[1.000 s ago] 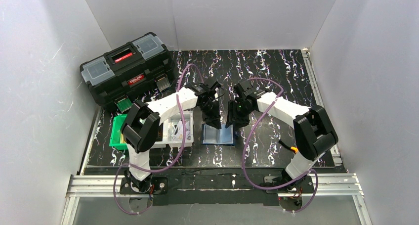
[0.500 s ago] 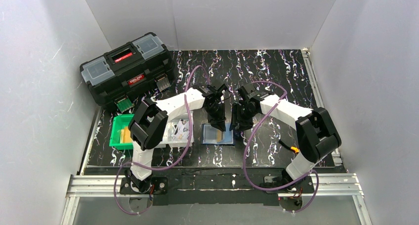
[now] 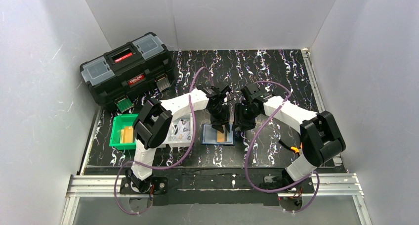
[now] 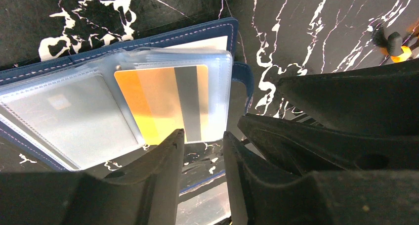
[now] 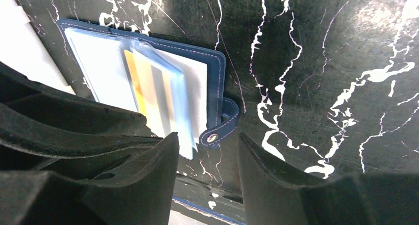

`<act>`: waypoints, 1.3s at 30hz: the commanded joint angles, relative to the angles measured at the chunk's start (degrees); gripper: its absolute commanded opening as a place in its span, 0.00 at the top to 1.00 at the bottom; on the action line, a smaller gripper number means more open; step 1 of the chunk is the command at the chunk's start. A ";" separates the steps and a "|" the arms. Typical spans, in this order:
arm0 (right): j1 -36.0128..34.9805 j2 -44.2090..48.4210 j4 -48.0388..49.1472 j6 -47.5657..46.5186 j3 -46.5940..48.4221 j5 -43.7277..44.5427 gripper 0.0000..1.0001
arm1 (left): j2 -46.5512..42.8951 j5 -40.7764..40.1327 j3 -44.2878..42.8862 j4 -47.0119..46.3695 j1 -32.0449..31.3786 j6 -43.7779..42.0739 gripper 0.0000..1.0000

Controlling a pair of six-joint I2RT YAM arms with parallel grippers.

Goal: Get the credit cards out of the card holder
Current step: Remove the credit card from the card holder.

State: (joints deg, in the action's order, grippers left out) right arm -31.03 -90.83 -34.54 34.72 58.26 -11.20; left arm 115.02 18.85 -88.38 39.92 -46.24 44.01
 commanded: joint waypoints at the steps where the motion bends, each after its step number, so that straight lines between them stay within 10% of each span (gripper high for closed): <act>1: 0.68 3.28 -0.26 0.45 -1.02 1.42 0.46 | -0.83 -0.13 -2.84 1.50 -0.18 -1.00 0.64; 11: 0.13 4.77 0.73 2.09 -1.05 -0.17 0.49 | -5.17 -4.11 -1.55 3.58 2.37 -3.27 0.49; 39: -5.58 -8.71 1.51 2.23 4.54 2.67 0.89 | -9.79 8.82 14.77 -9.12 9.21 -6.28 0.64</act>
State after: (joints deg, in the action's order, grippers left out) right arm -36.77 -98.65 -34.09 37.28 62.92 -9.37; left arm 106.02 24.08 -74.50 33.01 -36.64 37.95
